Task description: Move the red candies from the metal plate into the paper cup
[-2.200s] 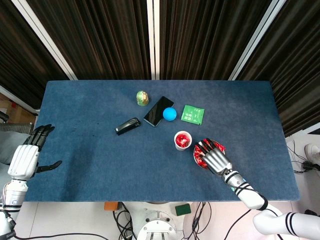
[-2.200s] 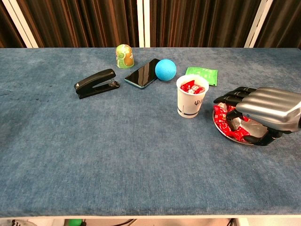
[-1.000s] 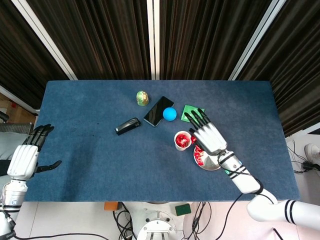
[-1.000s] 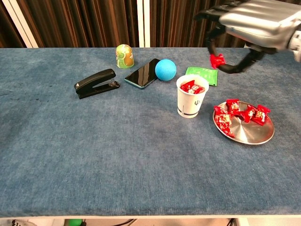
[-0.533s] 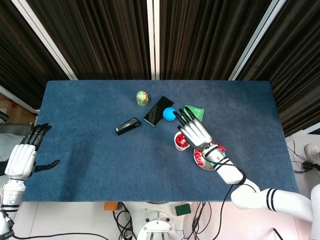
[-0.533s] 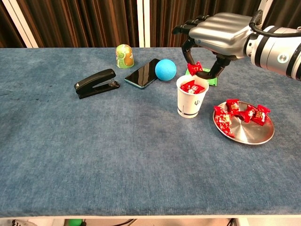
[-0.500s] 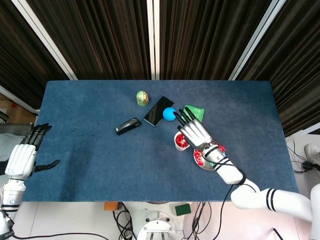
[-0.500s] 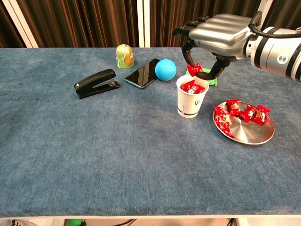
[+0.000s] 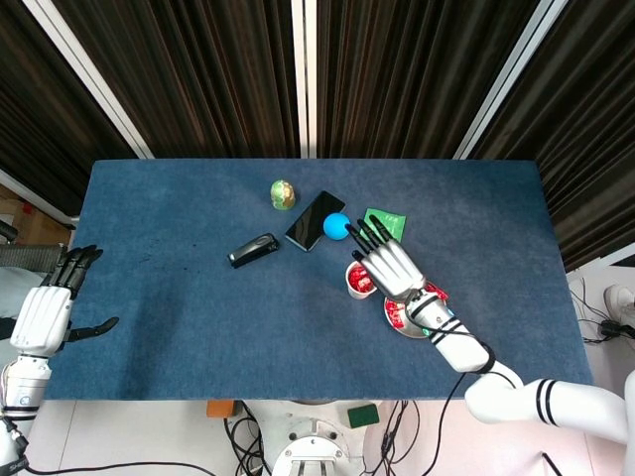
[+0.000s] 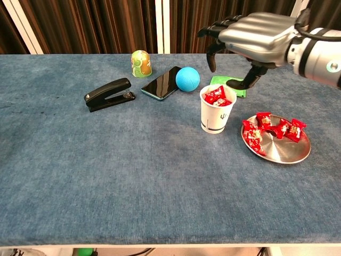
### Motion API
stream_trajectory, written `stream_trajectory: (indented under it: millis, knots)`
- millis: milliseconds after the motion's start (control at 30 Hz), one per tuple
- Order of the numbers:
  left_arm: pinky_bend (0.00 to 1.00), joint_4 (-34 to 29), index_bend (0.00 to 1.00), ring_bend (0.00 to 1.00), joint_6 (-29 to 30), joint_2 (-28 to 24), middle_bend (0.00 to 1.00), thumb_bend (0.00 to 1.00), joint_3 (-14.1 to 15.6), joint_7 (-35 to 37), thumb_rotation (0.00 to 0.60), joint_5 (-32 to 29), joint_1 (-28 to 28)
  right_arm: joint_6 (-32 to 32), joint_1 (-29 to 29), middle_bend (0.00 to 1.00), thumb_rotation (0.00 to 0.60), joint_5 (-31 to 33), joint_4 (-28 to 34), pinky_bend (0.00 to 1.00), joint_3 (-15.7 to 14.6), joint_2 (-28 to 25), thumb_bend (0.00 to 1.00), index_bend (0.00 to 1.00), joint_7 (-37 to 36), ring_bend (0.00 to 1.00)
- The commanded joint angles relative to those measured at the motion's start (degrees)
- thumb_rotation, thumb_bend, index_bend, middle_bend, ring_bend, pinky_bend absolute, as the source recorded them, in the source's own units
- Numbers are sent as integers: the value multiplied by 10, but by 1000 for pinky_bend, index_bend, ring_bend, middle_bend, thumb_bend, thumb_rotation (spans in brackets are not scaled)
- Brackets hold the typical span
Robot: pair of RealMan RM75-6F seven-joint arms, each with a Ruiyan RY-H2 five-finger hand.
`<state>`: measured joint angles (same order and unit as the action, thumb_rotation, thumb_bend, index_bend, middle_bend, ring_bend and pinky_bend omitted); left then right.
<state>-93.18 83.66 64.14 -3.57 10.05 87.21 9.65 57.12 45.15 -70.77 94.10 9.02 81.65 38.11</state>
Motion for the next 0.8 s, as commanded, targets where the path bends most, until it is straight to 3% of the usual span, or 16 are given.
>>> stream_trajectory:
  millis: [33, 433, 800]
  knots:
    - [223, 0, 109, 51, 0, 0, 65, 86, 0, 0, 600, 0, 0, 31, -25, 15, 600, -27, 20, 0, -16, -24, 342, 410, -21, 0]
    - [223, -4, 109, 51, -3, 2, 65, 85, 3, -7, 600, 5, 2, 75, -106, 21, 600, -50, -1, 0, -77, -61, 342, 429, -91, 0]
    - [223, -4, 109, 51, -2, 2, 65, 85, 3, -8, 600, 6, 2, 50, -129, 18, 600, -5, -50, 0, -85, -42, 342, 429, -83, 0]
